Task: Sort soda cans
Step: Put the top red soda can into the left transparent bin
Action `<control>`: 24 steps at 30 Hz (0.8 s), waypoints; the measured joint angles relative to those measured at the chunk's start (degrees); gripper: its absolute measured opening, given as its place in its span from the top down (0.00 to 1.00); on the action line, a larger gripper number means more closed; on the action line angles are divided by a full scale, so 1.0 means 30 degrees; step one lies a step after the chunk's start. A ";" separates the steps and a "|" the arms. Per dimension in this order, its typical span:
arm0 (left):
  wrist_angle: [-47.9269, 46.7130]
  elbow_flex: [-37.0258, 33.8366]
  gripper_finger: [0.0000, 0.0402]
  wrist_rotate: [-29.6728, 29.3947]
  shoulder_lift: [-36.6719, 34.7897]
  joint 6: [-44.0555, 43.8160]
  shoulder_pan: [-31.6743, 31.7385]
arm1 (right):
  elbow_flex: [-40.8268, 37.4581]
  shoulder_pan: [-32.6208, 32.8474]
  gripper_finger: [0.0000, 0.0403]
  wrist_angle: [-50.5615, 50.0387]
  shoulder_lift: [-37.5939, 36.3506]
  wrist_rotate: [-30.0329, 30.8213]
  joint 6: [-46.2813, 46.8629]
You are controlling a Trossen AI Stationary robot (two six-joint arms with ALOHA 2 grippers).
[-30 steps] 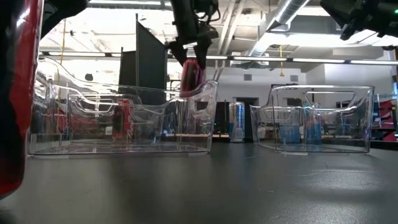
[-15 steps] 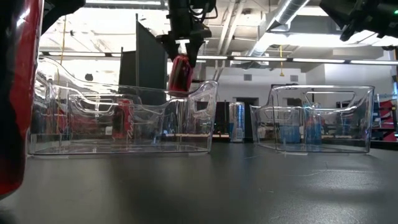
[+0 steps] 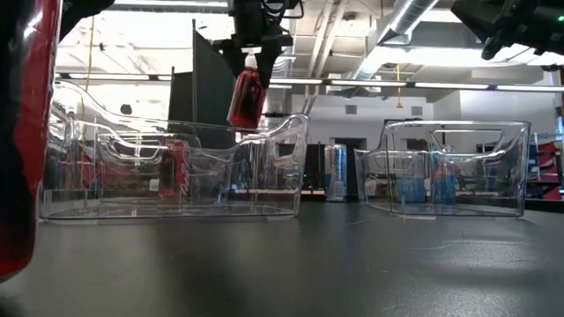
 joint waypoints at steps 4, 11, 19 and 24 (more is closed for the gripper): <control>-0.0306 -0.0099 0.24 -0.0142 -0.0006 -0.0363 -0.0248 | 0.0000 0.0000 0.88 -0.0126 0.0000 0.0000 0.0000; 0.0444 -0.1241 0.24 -0.0242 -0.0287 -0.0669 -0.0767 | 0.0000 0.0000 0.88 -0.0224 0.0000 0.0000 0.0007; 0.1573 -0.2530 0.25 -0.0016 -0.0759 -0.0029 -0.1034 | 0.0000 0.0000 0.88 -0.0268 0.0000 0.0000 0.0015; 0.3112 -0.4344 0.25 -0.0071 -0.2859 -0.0025 -0.1026 | 0.0000 0.0000 0.88 -0.0297 -0.0005 -0.0002 0.0066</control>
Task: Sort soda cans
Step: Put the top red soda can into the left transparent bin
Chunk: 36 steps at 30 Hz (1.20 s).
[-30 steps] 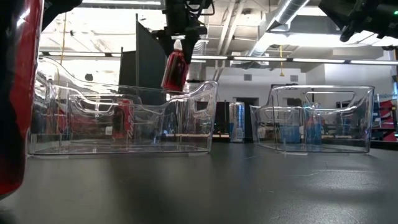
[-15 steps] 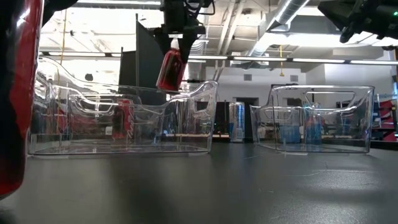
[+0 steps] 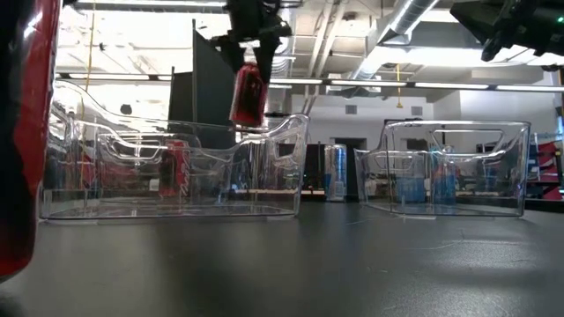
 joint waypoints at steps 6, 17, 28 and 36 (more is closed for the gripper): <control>0.2366 -0.4037 0.25 0.0354 -0.2922 -0.0422 0.0015 | 0.0000 -0.0007 0.88 0.0011 0.0005 0.0002 -0.0007; 0.4953 -0.9790 0.25 0.1115 -0.5681 -0.1092 0.1431 | 0.0000 0.0000 0.88 0.0095 0.0005 0.0002 0.0247; 0.7311 -1.1666 0.25 0.2122 -0.5893 -0.0230 0.3550 | 0.0000 0.0000 0.88 0.0204 -0.0002 0.0002 0.0437; 0.8881 -1.3159 0.25 0.2854 -0.5887 0.0074 0.4670 | 0.0000 0.0000 0.88 0.0200 -0.0001 0.0002 0.0355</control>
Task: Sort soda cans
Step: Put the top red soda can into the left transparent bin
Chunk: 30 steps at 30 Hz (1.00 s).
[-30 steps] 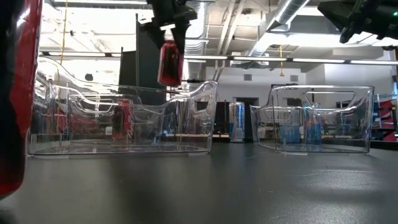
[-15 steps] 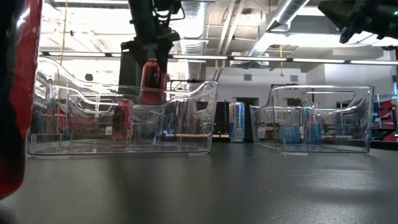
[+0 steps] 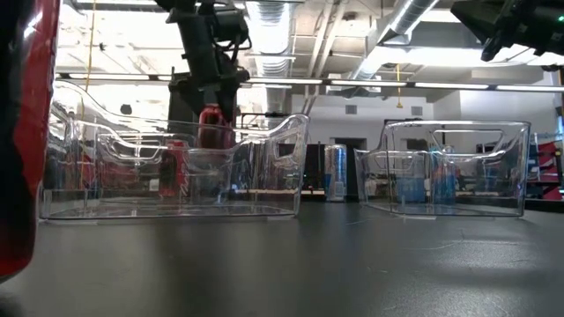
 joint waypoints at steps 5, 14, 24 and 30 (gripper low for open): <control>0.0713 -0.0712 0.25 0.0287 0.0000 0.0284 0.0442 | 0.0003 0.0000 0.88 -0.0008 0.0001 0.0000 -0.0061; 0.2703 -0.2201 0.25 0.0632 0.0007 0.0643 0.1358 | 0.0000 0.0000 0.88 -0.0013 0.0006 0.0000 -0.0064; 0.4344 -0.3564 0.25 0.1074 0.0015 0.0838 0.1850 | 0.0000 -0.0007 0.88 -0.0015 0.0002 0.0000 -0.0064; 0.5000 -0.4124 0.25 0.1054 0.0015 0.0838 0.2001 | 0.0000 -0.0007 0.88 -0.0017 -0.0001 0.0000 -0.0064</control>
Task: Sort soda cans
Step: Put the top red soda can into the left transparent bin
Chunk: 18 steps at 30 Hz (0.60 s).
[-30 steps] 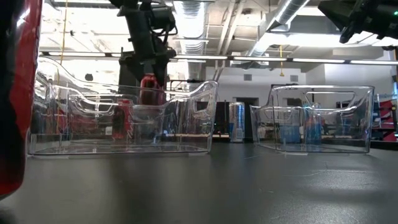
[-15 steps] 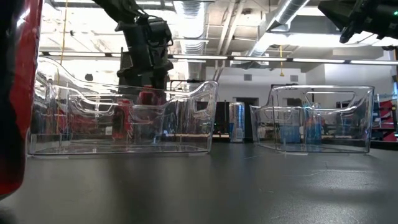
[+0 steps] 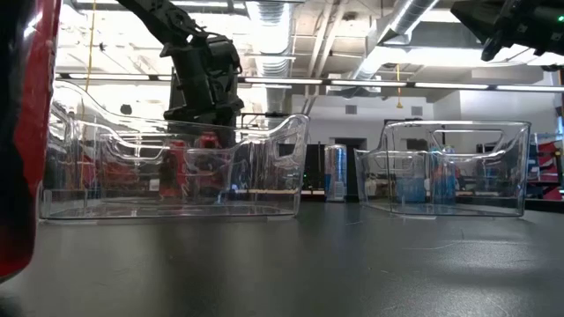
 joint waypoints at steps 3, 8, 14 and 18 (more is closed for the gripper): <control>0.0582 -0.0466 0.25 -0.0065 0.0000 0.0007 0.0125 | 0.0000 0.0000 0.88 0.0003 0.0002 0.0000 0.0000; 0.0999 -0.0755 0.24 -0.0181 -0.0022 -0.0011 0.0199 | 0.0000 0.0000 0.88 -0.0001 0.0005 0.0000 0.0000; 0.1115 -0.0777 0.23 -0.0177 -0.0022 -0.0066 0.0199 | 0.0000 0.0000 0.88 -0.0001 -0.0001 0.0000 0.0000; 0.1118 -0.0777 0.22 -0.0163 -0.0022 -0.0076 0.0205 | 0.0000 0.0000 0.88 0.0006 -0.0001 0.0000 0.0000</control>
